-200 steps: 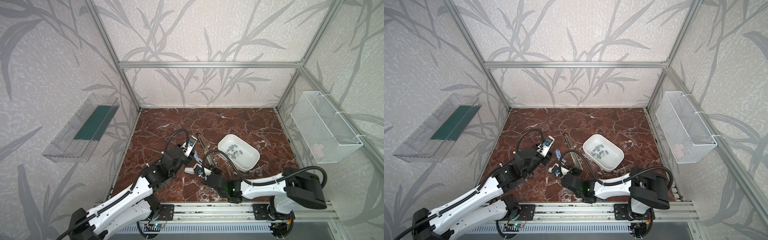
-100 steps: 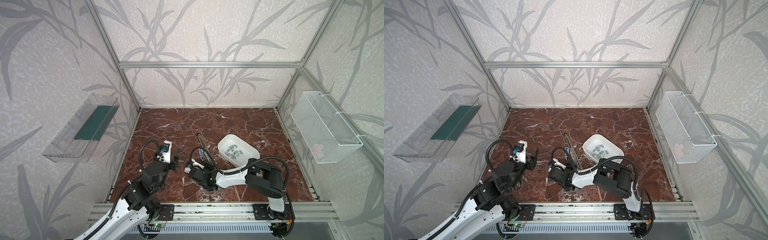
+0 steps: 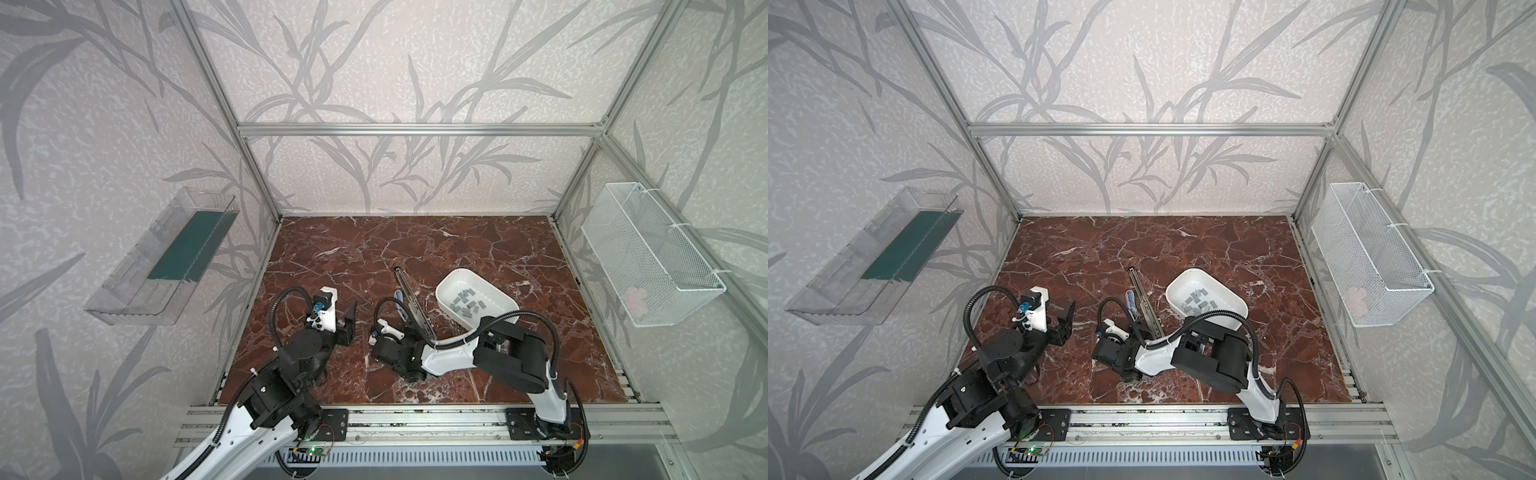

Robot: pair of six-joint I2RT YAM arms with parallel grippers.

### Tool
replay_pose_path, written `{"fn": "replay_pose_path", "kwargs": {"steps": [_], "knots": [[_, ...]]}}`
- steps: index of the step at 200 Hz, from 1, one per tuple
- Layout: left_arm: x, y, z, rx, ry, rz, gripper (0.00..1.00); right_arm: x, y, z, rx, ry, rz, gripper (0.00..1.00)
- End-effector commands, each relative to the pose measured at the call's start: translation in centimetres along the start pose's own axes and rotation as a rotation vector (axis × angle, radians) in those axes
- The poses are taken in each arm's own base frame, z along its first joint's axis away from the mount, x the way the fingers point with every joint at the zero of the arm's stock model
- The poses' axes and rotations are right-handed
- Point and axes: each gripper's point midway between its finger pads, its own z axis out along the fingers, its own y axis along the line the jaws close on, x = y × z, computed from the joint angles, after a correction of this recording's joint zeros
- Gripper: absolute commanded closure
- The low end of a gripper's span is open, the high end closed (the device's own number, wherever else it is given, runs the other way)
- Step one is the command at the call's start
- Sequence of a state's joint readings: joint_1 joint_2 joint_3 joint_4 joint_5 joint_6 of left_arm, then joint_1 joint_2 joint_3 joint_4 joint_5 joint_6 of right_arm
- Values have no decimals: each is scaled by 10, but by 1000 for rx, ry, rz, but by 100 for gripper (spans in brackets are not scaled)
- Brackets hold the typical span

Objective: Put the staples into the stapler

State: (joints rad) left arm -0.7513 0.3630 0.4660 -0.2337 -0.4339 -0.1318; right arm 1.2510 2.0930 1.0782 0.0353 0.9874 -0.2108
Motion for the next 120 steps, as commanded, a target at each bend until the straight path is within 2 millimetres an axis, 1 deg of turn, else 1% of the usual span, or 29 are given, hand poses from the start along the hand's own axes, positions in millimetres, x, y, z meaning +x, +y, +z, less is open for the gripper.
{"fn": "replay_pose_path", "kwargs": {"steps": [1, 13, 18, 24, 34, 37, 45, 57, 67, 69, 73, 92, 103, 120], "knots": [[-3, -2, 2, 2, 0, -26, 35, 3, 12, -11, -54, -50, -67, 76], [-6, -3, 4, 1, -3, -11, 35, 0, 13, -18, -75, -84, -65, 72], [-8, -3, 5, -2, -4, -6, 35, -1, 11, -21, -75, -96, -57, 70], [-9, -4, 6, -4, -2, -1, 35, -3, 14, -26, -113, -123, -46, 68], [-14, -4, 6, -2, -8, 4, 34, -6, 11, -34, -150, -157, -13, 65], [-12, -6, 9, -2, 10, 15, 34, -6, 9, -36, -162, -166, -2, 64], [-13, -8, 11, 0, 19, 21, 33, -7, 5, -43, -184, -191, 27, 61], [-18, -10, 12, 8, 25, 31, 32, -12, -9, -56, -207, -243, 88, 54], [-22, -12, 12, 13, 27, 39, 30, -14, -21, -67, -224, -284, 144, 52], [-22, -12, 12, 14, 27, 41, 30, -12, -21, -68, -230, -286, 148, 51], [-24, -12, 13, 13, 28, 45, 30, -15, -32, -76, -236, -314, 186, 50], [-27, -14, 16, 14, 33, 63, 28, -13, -60, -93, -281, -366, 337, 44], [-24, -19, 20, 38, 42, 82, 27, -9, -70, -100, -336, -384, 436, 42], [-13, -29, 26, 86, 78, 142, 25, -7, -75, -111, -465, -433, 553, 39]]}}
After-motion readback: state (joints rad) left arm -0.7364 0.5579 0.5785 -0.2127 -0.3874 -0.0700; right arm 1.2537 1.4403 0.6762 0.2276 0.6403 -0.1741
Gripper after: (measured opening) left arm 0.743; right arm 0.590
